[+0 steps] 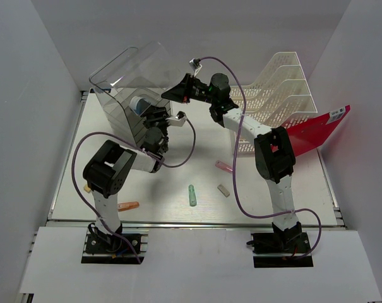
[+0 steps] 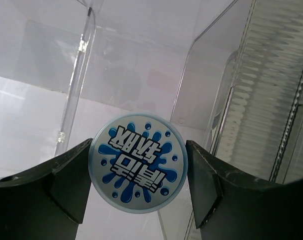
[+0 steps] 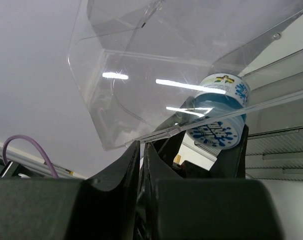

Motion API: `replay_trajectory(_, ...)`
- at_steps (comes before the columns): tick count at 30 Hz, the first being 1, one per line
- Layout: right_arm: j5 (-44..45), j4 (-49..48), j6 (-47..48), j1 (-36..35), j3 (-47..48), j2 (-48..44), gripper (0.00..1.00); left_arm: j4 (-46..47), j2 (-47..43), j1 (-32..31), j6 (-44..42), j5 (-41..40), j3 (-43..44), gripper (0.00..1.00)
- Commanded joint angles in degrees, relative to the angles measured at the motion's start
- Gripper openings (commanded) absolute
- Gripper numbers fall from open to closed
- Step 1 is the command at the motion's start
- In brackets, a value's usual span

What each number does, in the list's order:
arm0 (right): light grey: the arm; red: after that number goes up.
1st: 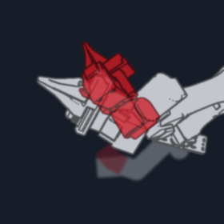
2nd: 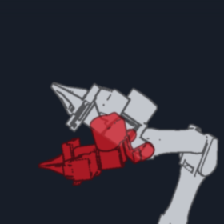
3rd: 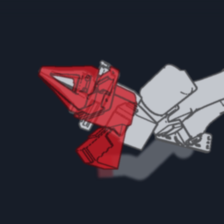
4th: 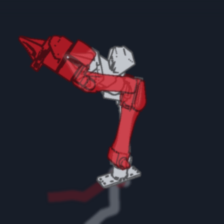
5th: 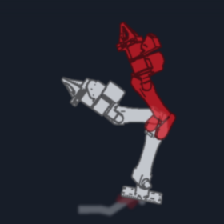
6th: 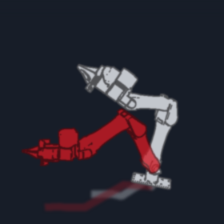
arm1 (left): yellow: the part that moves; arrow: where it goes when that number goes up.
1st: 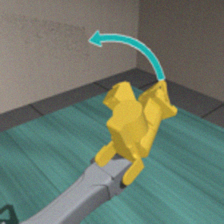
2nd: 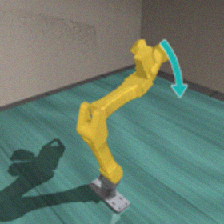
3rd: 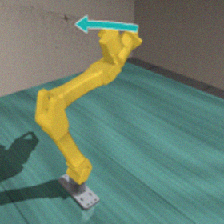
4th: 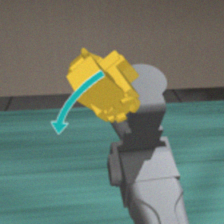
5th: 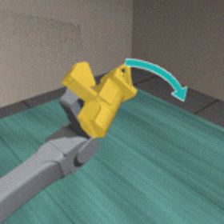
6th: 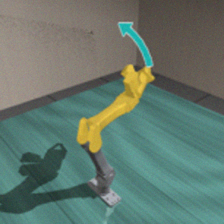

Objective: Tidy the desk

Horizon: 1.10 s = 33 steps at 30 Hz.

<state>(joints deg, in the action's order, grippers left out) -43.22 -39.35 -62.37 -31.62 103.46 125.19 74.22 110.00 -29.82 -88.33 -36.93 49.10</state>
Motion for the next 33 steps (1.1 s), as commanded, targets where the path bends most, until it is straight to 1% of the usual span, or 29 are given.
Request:
replay_trajectory(1,2.18,-3.71,0.58,-0.29,3.15,-2.84,0.11,11.47,-0.48,1.25,0.62,0.54,3.10,0.00)
replay_trajectory(9,2.18,-3.80,0.58,-0.29,2.98,-2.93,0.12,12.71,1.01,2.40,2.11,-0.78,4.60,0.00)
replay_trajectory(10,2.26,-3.80,0.58,-0.29,2.89,-2.93,0.12,12.71,1.10,2.92,2.90,-1.39,4.77,0.07)
replay_trajectory(11,2.27,-3.80,0.67,-0.29,2.97,-3.02,0.12,12.97,1.27,2.93,3.08,-1.74,5.12,0.11)
replay_trajectory(12,2.27,-3.80,0.67,-0.29,2.89,-3.02,0.12,12.89,1.62,2.93,3.52,-2.53,5.47,0.19)
replay_trajectory(16,2.27,-3.80,0.67,-0.29,2.63,-3.28,0.12,12.53,2.15,3.46,4.75,-4.20,6.97,0.35)
replay_trajectory(17,2.27,-3.80,0.76,-0.29,2.62,-3.46,0.12,12.45,2.15,3.46,5.36,-4.81,7.15,0.44)
replay_trajectory(19,2.27,-3.89,0.84,-0.20,2.54,-3.46,0.12,11.75,1.89,3.46,5.89,-5.52,7.59,0.53)
replay_trajectory(20,2.27,-3.71,0.76,-0.46,2.54,-3.63,0.12,11.57,1.89,3.46,6.24,-5.87,7.59,0.60)
replay_trajectory(22,2.27,-3.80,0.76,-0.20,2.45,-3.72,0.12,10.95,1.63,3.46,6.94,-6.14,7.32,0.67)
replay_trajectory(23,2.18,-3.80,0.76,-0.29,2.54,-3.63,0.12,10.60,1.37,3.46,7.12,-6.57,7.24,0.78)
replay_trajectory(26,2.35,-3.80,0.76,-0.38,2.19,-3.81,0.12,10.42,1.27,3.46,7.56,-7.10,6.80,0.81)
replay_trajectory(27,2.27,-3.80,0.76,-0.29,2.18,-3.98,0.13,10.51,1.27,3.46,7.56,-7.28,6.80,0.91)
replay_trajectory(29,2.35,-3.80,0.76,-0.11,2.01,-4.16,0.13,10.51,1.10,3.46,7.74,-7.46,6.71,0.94)
replay_trajectory(33,2.44,-3.71,0.93,-0.38,1.92,-4.34,0.13,10.69,1.10,2.93,7.83,-7.63,6.62,0.96)
